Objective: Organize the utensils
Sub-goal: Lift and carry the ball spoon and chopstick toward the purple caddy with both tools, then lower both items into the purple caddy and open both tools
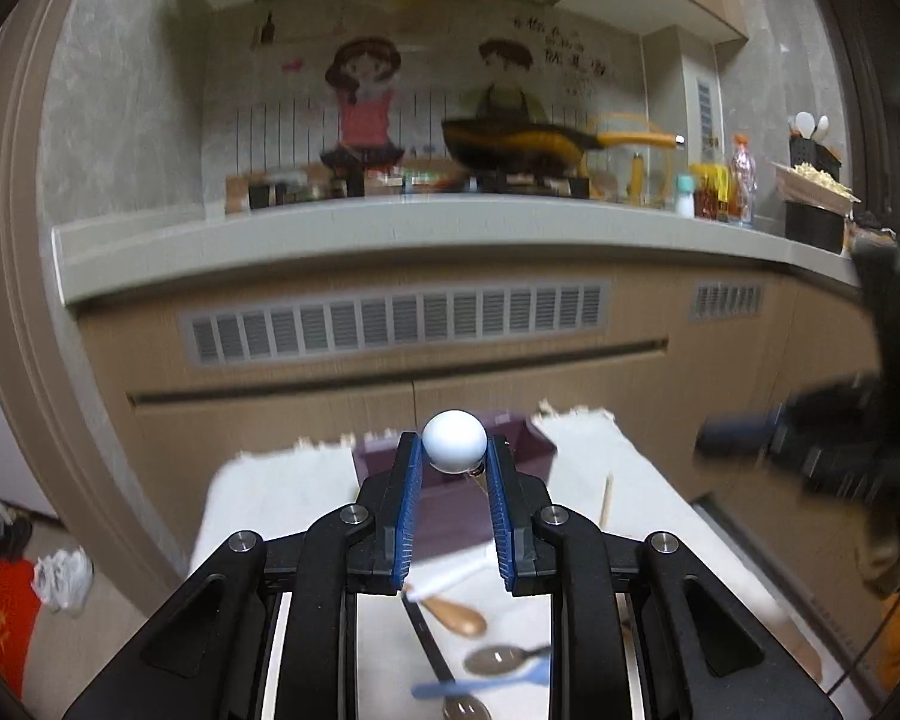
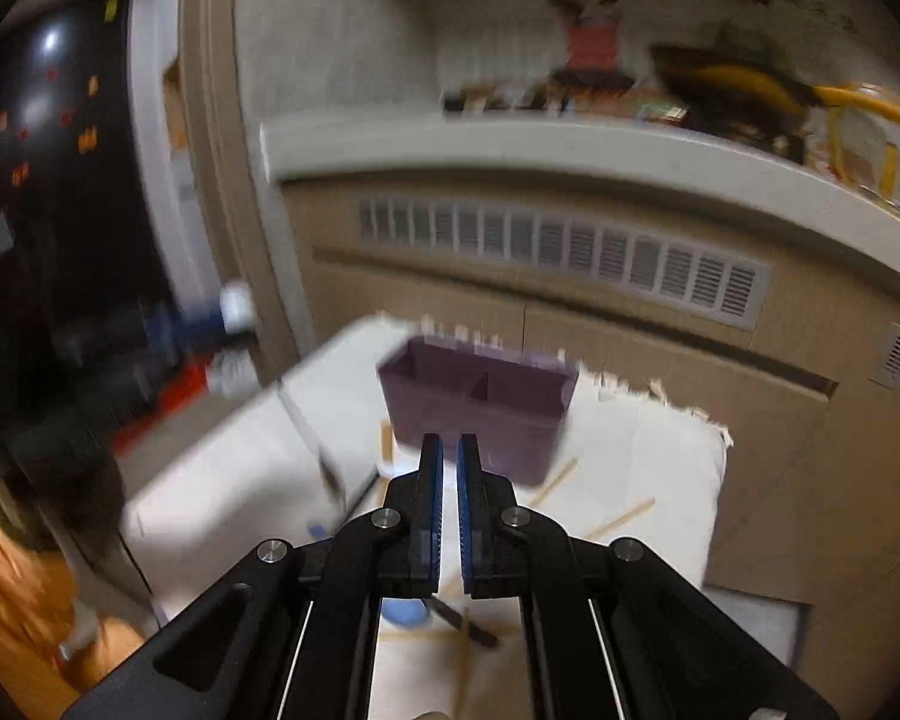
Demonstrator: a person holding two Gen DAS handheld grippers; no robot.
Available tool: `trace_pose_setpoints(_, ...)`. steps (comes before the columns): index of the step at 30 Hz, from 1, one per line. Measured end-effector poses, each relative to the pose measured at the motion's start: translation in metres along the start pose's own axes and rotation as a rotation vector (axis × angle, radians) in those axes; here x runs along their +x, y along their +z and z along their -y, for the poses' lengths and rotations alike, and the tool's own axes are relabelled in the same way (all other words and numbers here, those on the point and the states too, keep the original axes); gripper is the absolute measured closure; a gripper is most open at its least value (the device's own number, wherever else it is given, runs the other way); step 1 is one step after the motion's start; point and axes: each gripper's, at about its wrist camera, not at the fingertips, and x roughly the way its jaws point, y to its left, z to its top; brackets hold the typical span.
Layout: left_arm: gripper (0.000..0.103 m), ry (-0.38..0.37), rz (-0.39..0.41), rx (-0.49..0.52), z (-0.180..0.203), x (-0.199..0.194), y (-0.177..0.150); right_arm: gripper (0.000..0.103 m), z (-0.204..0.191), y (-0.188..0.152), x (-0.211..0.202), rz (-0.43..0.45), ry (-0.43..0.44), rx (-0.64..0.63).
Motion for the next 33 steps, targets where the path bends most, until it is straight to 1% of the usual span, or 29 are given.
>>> trace_pose_setpoints(1, 0.080, 0.016, 0.017, 0.020, 0.001, -0.001, 0.000, 0.090, -0.001, -0.008, 0.010, -0.044, 0.002, -0.010)
trace_pose_setpoints(2, 0.080, 0.023, 0.022, 0.029, 0.001, 0.000, -0.001, 0.078, -0.001, -0.022, 0.024, -0.102, -0.012, -0.022)
trace_pose_setpoints(3, 0.080, 0.026, 0.021, 0.037, 0.001, 0.001, -0.004, 0.075, -0.001, -0.037, 0.035, -0.152, -0.029, -0.027)
trace_pose_setpoints(5, 0.080, 0.014, -0.009, 0.029, -0.002, 0.008, -0.013, 0.075, 0.002, -0.073, 0.060, -0.253, -0.036, -0.012)
trace_pose_setpoints(7, 0.080, 0.005, -0.048, 0.018, -0.004, 0.014, -0.023, 0.075, 0.007, -0.104, 0.082, -0.340, -0.015, 0.053)
trace_pose_setpoints(8, 0.080, 0.002, -0.061, 0.016, -0.003, 0.016, -0.028, 0.075, 0.009, -0.115, 0.090, -0.367, -0.005, 0.082)
trace_pose_setpoints(9, 0.080, 0.001, -0.076, 0.013, -0.004, 0.018, -0.034, 0.075, 0.010, -0.125, 0.097, -0.390, 0.005, 0.104)
trace_pose_setpoints(11, 0.080, 0.004, -0.096, 0.006, -0.006, 0.020, -0.044, 0.075, 0.009, -0.140, 0.101, -0.404, 0.005, 0.115)
trace_pose_setpoints(14, 0.080, -0.001, -0.131, -0.013, -0.009, 0.022, -0.057, 0.075, 0.004, -0.144, 0.111, -0.414, -0.007, 0.098)
trace_pose_setpoints(16, 0.080, 0.001, -0.146, -0.019, -0.009, 0.022, -0.064, 0.075, -0.001, -0.145, 0.117, -0.420, -0.030, 0.080)
trace_pose_setpoints(18, 0.080, 0.003, -0.162, -0.029, -0.011, 0.022, -0.069, 0.084, -0.003, -0.143, 0.121, -0.413, -0.051, 0.064)
trace_pose_setpoints(19, 0.080, 0.003, -0.168, -0.032, -0.012, 0.022, -0.071, 0.097, -0.003, -0.142, 0.122, -0.416, -0.057, 0.063)
trace_pose_setpoints(22, 0.080, 0.004, -0.178, -0.032, -0.012, 0.020, -0.076, 0.097, 0.000, -0.138, 0.111, -0.393, -0.038, 0.081)
trace_pose_setpoints(28, 0.080, -0.009, -0.181, -0.041, -0.010, 0.020, -0.077, 0.097, -0.004, -0.112, 0.072, -0.273, -0.029, 0.088)
trace_pose_setpoints(30, 0.080, -0.014, -0.167, -0.038, -0.010, 0.021, -0.071, 0.097, 0.000, -0.091, 0.055, -0.194, -0.024, 0.106)
trace_pose_setpoints(31, 0.080, -0.016, -0.155, -0.033, -0.010, 0.022, -0.065, 0.097, 0.002, -0.076, 0.044, -0.140, -0.017, 0.114)
trace_pose_setpoints(33, 0.080, -0.021, -0.115, -0.024, -0.011, 0.023, -0.045, 0.097, 0.007, -0.047, 0.024, -0.038, -0.013, 0.121)
